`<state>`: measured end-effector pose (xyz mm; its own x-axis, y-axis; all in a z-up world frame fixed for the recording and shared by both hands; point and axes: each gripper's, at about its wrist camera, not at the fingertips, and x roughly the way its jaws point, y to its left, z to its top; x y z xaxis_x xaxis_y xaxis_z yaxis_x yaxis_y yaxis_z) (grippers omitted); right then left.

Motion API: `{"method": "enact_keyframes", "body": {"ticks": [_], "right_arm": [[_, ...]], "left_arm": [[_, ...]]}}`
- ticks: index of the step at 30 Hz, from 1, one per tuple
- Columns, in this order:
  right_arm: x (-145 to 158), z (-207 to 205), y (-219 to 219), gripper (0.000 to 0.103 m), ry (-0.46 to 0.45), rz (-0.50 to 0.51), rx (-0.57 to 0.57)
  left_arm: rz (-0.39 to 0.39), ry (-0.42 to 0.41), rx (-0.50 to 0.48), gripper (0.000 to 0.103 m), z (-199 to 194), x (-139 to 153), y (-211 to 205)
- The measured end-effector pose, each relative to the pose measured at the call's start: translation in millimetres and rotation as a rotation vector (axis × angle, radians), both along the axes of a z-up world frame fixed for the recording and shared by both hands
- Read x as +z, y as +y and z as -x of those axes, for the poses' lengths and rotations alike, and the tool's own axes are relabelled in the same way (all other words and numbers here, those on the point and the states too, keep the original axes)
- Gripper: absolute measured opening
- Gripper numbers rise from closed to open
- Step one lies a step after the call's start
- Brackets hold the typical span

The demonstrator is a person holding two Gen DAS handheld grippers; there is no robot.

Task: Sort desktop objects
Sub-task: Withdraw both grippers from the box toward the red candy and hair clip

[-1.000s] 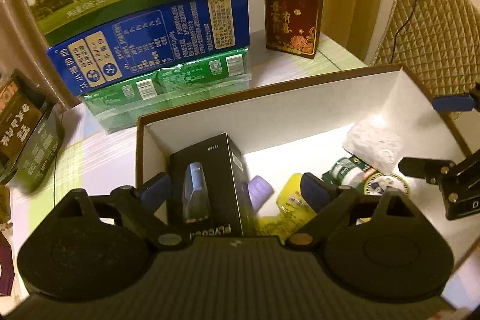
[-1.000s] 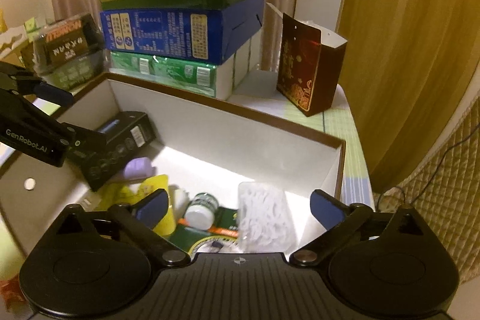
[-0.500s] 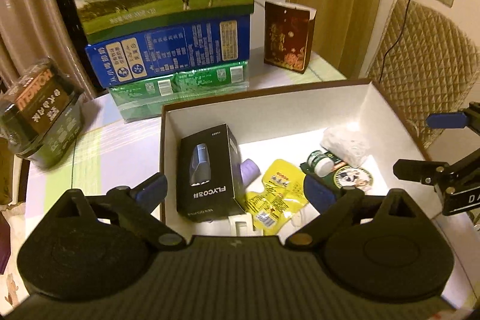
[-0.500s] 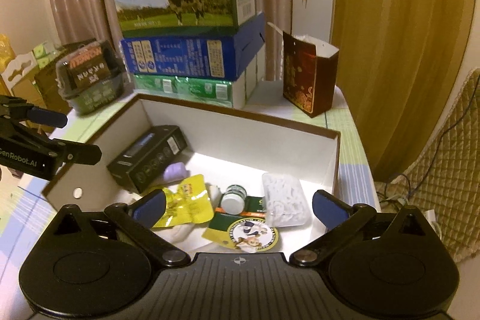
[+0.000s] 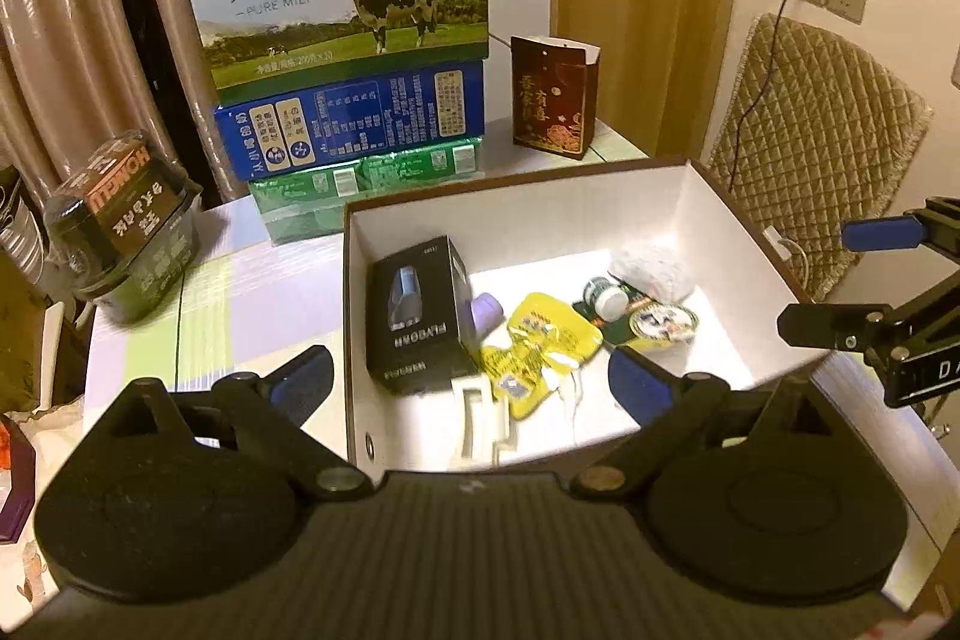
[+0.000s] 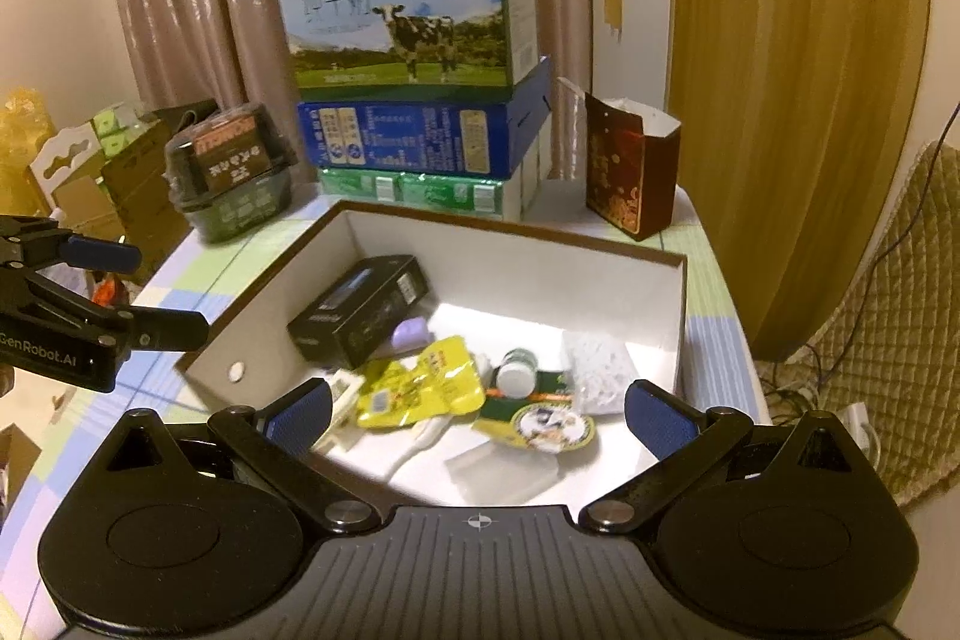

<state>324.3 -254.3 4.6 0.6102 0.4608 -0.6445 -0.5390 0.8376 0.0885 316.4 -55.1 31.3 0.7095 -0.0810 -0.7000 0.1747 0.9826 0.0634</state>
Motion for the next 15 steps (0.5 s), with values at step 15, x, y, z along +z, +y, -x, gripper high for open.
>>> {"method": "enact_keyframes", "body": {"ticks": [15], "right_arm": [[-14.6,85.7,2.0,0.101,0.045,-0.001,0.016]], "left_arm": [[0.0,0.003,-0.011,0.096,80.4,-8.9,11.0]]}}
